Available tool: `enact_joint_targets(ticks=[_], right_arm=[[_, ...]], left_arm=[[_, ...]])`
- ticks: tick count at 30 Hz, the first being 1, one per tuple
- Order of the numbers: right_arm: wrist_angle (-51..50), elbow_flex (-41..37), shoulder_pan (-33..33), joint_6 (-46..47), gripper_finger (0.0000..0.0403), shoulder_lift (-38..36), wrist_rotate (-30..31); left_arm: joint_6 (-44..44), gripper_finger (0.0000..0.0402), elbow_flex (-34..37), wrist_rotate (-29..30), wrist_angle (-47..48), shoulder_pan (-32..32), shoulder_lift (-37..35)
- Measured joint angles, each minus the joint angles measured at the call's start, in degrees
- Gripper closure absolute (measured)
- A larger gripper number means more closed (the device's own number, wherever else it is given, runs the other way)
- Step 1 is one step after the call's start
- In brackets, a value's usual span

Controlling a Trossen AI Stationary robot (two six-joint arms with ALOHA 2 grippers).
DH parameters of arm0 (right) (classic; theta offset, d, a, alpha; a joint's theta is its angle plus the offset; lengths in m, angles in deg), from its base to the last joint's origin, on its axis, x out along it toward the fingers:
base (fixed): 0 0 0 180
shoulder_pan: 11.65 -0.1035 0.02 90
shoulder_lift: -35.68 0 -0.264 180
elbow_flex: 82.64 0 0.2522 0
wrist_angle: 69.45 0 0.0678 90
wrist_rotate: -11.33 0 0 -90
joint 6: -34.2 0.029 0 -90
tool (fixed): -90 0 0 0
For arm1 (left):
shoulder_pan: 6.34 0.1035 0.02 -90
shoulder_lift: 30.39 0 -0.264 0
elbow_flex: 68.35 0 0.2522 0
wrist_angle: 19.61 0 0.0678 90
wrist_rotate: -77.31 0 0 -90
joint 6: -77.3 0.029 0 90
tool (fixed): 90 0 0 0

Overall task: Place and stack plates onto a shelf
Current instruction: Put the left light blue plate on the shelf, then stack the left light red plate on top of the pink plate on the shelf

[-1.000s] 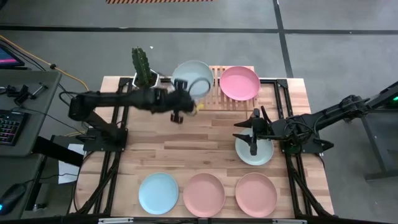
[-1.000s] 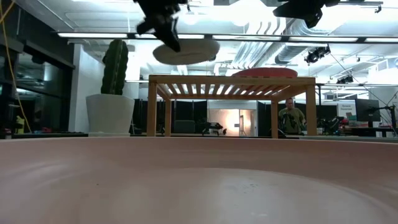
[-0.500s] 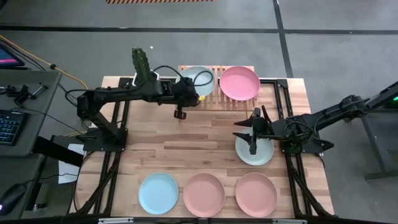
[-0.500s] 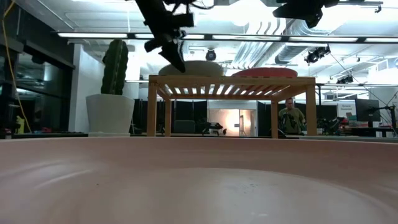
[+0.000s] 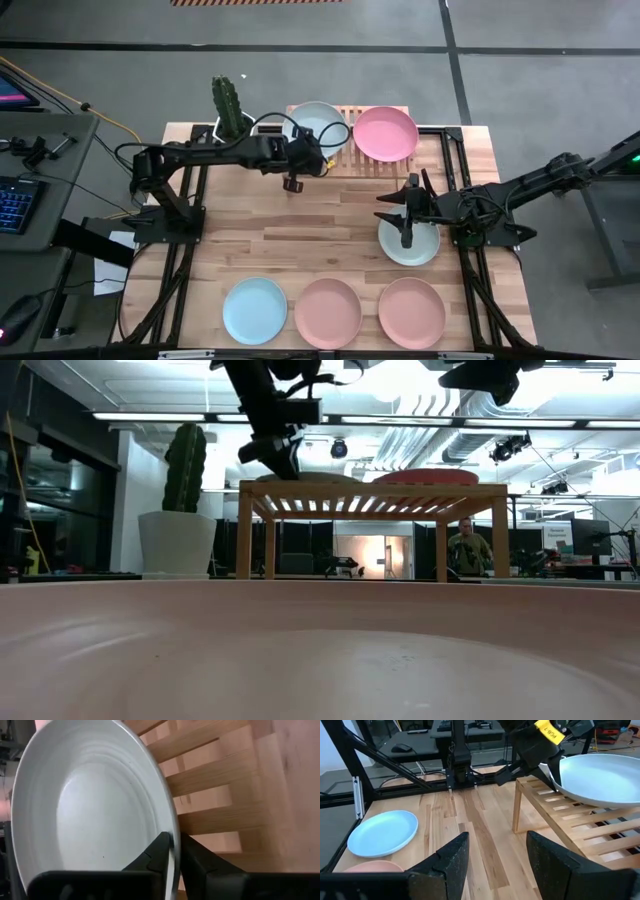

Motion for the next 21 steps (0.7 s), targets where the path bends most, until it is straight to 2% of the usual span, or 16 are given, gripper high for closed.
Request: enact_joint_targets(ticks=[7,14,21], right_arm=[[0.6,0.0,0.0,0.3,0.0222,0.0,0.0],[2.6,0.0,0.0,-0.1,0.0222,0.0,0.0],[2.6,0.0,0.0,0.0,0.0222,0.0,0.0]], left_arm=[[-0.5,0.0332,-0.7,-0.4,0.5,-2.0,0.0],[-1.5,0.0294,-4.4,-1.5,1.8,-3.2,0.1],[-9.6,0.0274,-6.9,-2.3,9.3,-3.8,-0.8]])
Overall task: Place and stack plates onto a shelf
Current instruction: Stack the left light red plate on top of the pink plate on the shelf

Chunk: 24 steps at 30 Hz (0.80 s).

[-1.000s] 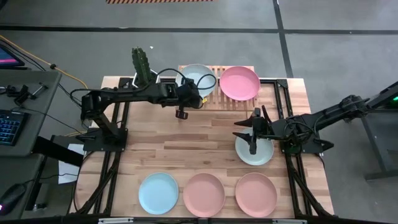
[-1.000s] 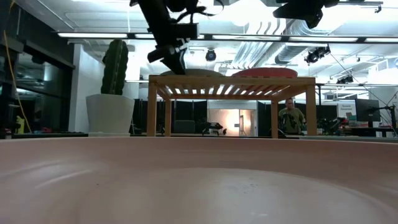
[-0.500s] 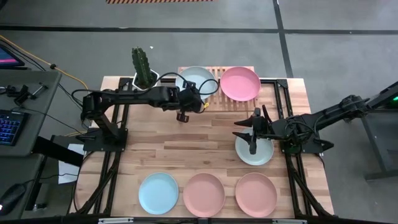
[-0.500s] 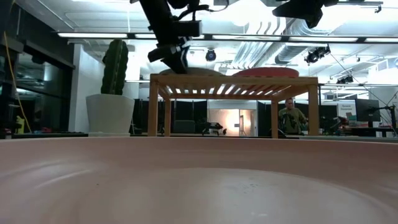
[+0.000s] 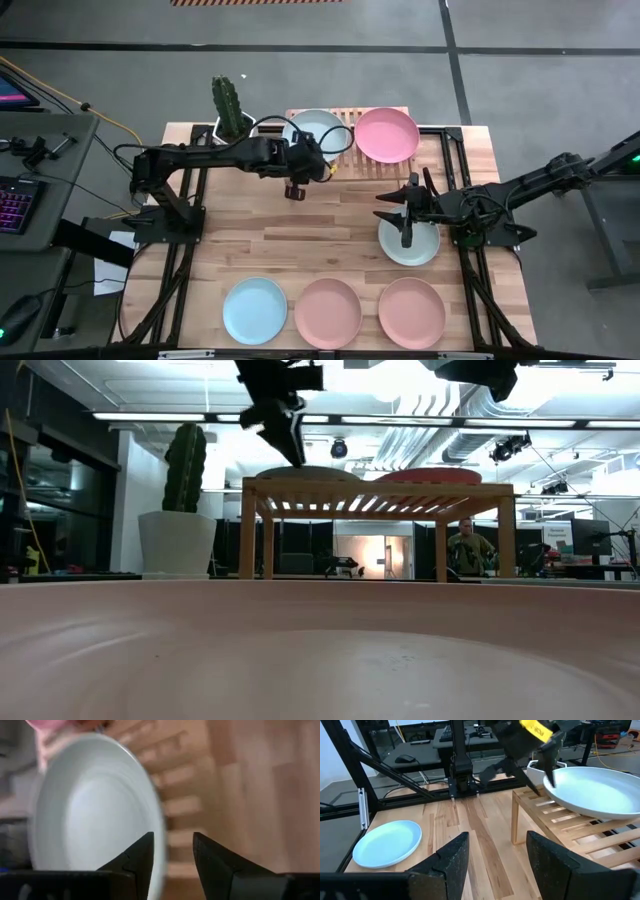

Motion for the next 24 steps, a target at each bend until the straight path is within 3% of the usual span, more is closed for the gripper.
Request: enact_joint_targets(ticks=[6,11,18,24], right_arm=[[0.0,0.0,0.0,-0.1,0.0222,0.0,0.0],[-0.1,0.0,0.0,-0.1,0.0222,0.0,0.0],[-0.4,0.0,0.0,1.9,0.0222,0.0,-2.3],[-0.2,0.0,0.0,7.7,0.0222,0.8,-8.0]], left_arm=[[-12.7,0.0273,3.4,-13.5,0.1,-0.6,-7.3],[-17.5,0.0273,16.9,-19.8,-17.4,-4.8,-19.8],[-23.4,0.0273,45.8,-17.6,-57.3,-17.4,-35.6],[-22.0,0.0273,63.2,-7.4,-85.5,-25.2,-37.8]])
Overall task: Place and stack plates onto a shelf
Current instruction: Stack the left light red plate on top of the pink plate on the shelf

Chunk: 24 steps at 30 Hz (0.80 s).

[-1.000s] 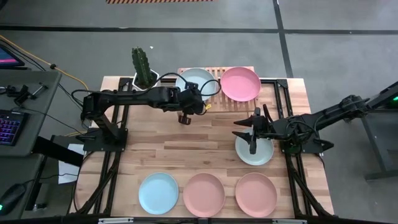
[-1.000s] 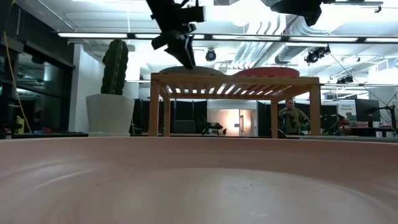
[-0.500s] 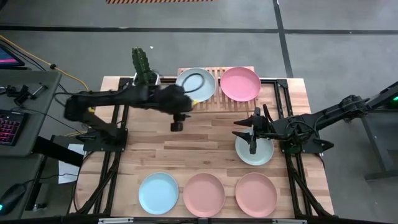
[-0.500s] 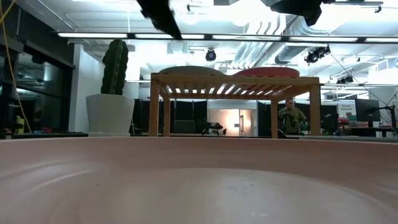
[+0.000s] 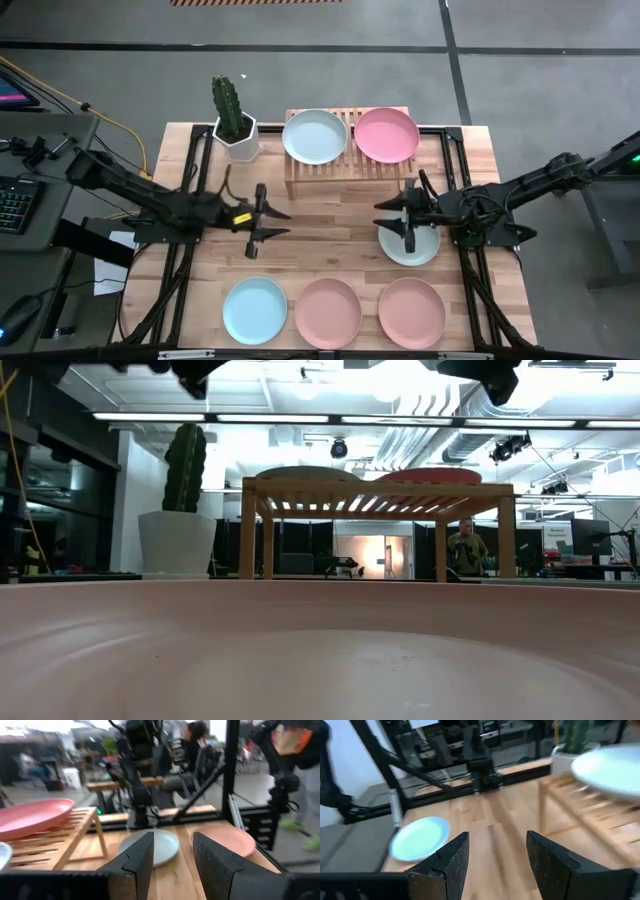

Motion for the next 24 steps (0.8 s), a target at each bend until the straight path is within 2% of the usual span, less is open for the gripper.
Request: enact_joint_targets(ticks=[3,5,12,16,24], right_arm=[[0.0,0.0,0.0,5.9,0.0222,3.0,-2.6],[-0.4,0.0,0.0,10.1,0.0222,6.5,-5.5],[-0.9,0.0,-0.2,23.0,0.0222,20.6,-18.0],[1.5,0.0,-1.2,28.5,0.0222,27.6,-20.1],[14.2,0.0,-4.6,37.6,0.0222,38.2,-22.1]], left_arm=[[0.9,0.0273,3.4,3.4,-6.6,-1.2,0.3],[1.2,0.0273,3.8,5.0,-7.1,-1.4,0.4],[1.2,0.0273,3.7,5.3,-7.6,-1.4,0.3],[1.2,0.0273,3.7,5.3,-7.6,-1.4,0.3],[1.2,0.0273,3.7,5.3,-7.6,-1.3,0.3]])
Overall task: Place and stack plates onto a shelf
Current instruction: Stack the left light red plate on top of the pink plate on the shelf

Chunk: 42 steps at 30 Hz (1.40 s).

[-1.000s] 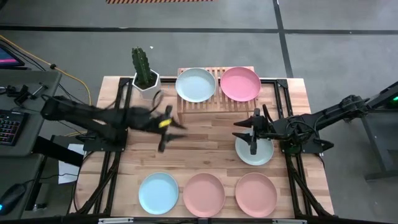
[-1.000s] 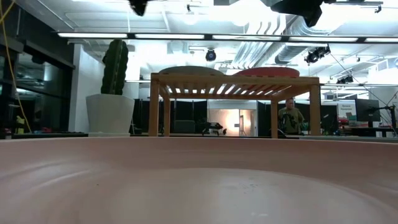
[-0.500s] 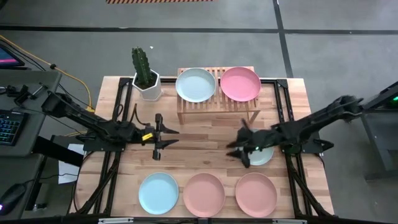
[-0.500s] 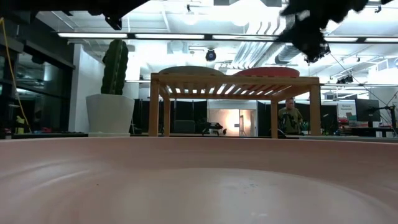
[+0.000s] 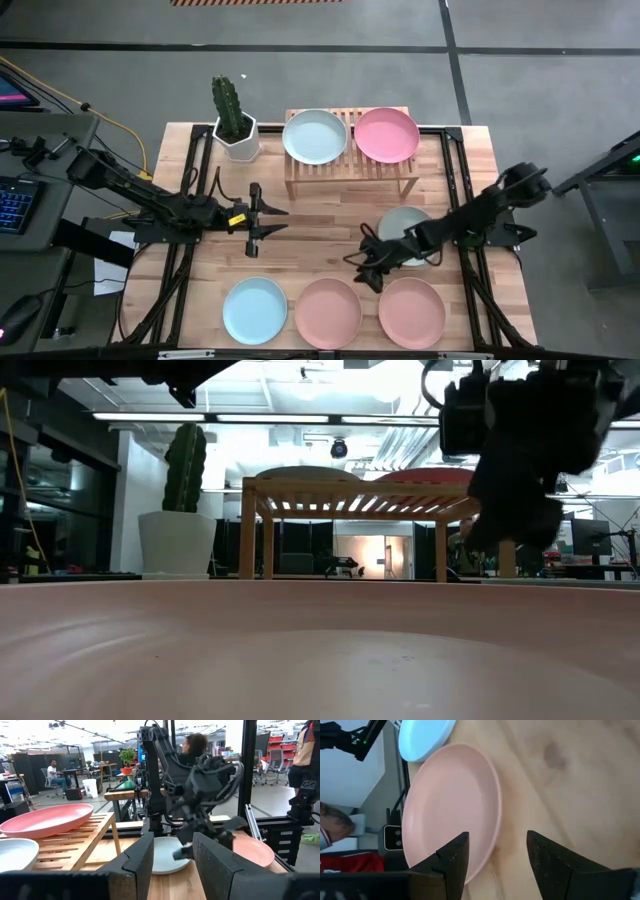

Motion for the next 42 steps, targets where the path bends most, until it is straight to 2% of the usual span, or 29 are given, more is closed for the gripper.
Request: enact_joint_targets(ticks=[9,17,22,24,26,30,42], right_arm=[[10.5,0.0,-2.6,8.1,0.0222,8.9,0.2],[9.5,4.3,-2.9,7.4,0.0222,14.0,0.0],[4.0,7.2,-2.9,5.8,0.0223,15.6,0.3],[2.0,7.8,-2.8,5.0,0.0236,15.6,1.1],[0.6,7.9,-2.5,3.7,0.0269,15.4,1.3],[-1.1,7.8,-0.8,0.1,0.0380,14.9,1.0],[-2.8,7.7,8.2,-12.1,0.0401,13.3,-16.0]], left_arm=[[0.0,0.0273,0.0,0.0,-0.2,0.0,0.0],[0.0,0.0273,0.0,0.0,-0.1,0.0,0.0],[0.0,0.0273,0.0,0.0,0.1,0.0,0.0],[0.0,0.0273,0.0,0.0,0.1,0.0,0.0],[0.0,0.0273,0.0,-0.1,0.2,0.0,0.0],[0.0,0.0273,0.0,0.0,0.2,0.0,0.0],[0.0,0.0273,0.0,0.0,0.3,0.0,0.0]])
